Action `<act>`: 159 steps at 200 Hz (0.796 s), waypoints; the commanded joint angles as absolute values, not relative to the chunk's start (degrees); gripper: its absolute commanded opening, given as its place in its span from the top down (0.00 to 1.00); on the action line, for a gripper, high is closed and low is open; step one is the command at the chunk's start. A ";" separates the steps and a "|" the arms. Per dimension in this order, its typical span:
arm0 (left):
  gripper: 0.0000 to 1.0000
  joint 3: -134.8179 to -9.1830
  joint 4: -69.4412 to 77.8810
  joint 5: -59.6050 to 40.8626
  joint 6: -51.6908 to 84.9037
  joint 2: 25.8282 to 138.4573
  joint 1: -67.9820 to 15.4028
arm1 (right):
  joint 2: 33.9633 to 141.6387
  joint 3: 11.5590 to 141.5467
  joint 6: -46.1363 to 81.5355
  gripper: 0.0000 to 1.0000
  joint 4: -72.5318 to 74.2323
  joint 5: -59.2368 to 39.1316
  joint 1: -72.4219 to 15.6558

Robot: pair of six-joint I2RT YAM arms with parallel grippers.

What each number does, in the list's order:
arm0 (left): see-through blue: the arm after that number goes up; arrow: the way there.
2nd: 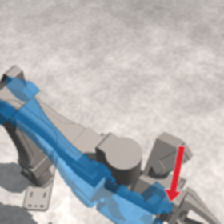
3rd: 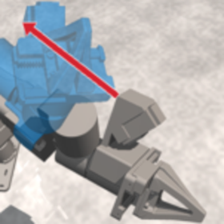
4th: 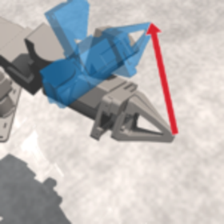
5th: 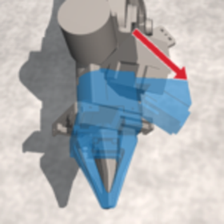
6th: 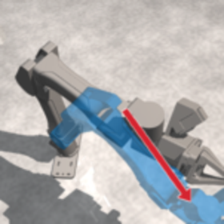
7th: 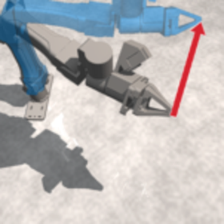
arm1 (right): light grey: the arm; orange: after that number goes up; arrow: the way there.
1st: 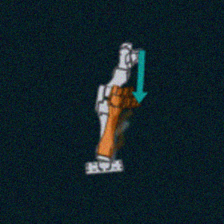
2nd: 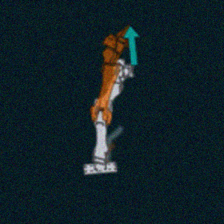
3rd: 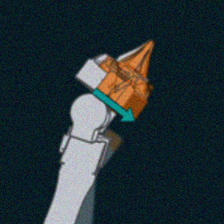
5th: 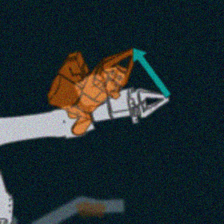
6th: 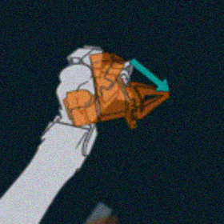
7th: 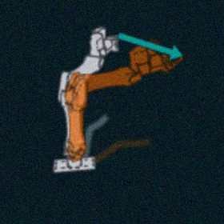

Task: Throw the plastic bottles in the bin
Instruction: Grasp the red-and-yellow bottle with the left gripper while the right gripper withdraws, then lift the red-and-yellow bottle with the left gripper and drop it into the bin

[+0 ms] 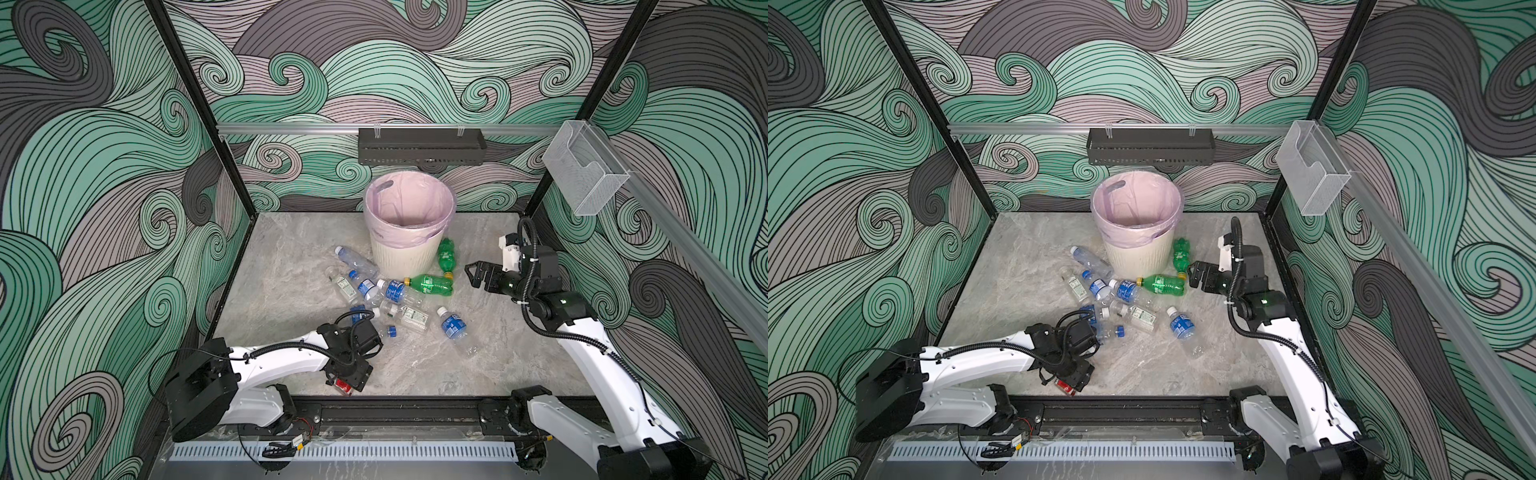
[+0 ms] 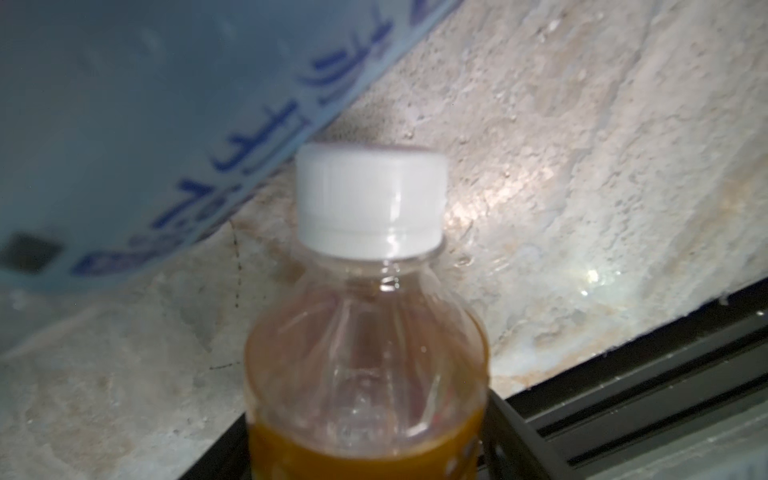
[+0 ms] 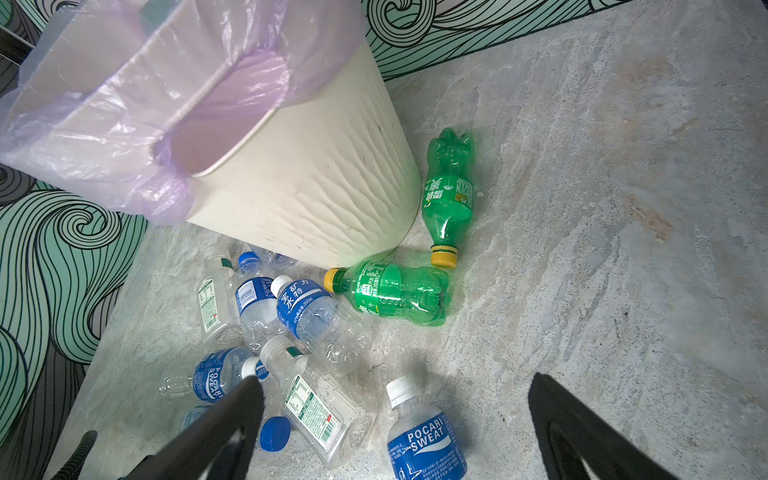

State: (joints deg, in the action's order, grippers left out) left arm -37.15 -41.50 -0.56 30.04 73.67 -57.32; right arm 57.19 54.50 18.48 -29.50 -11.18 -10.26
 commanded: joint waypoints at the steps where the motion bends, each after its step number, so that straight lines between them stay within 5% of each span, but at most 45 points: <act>1: 0.35 -37.97 -40.36 -0.62 31.25 74.79 -57.83 | 57.35 54.26 18.98 0.00 -29.01 -11.83 -9.91; 37: 0.49 -39.14 -40.40 0.62 31.45 74.63 -58.20 | 57.61 53.73 18.72 0.00 -29.14 -11.27 -9.57; 104: 0.49 -43.97 -43.05 4.97 29.45 59.34 -58.35 | 60.04 51.59 18.65 0.00 -28.58 -10.65 -9.05; 159: 0.47 -45.14 -41.05 19.50 25.93 45.49 -58.16 | 61.51 49.95 17.58 0.00 -28.52 -11.70 -9.05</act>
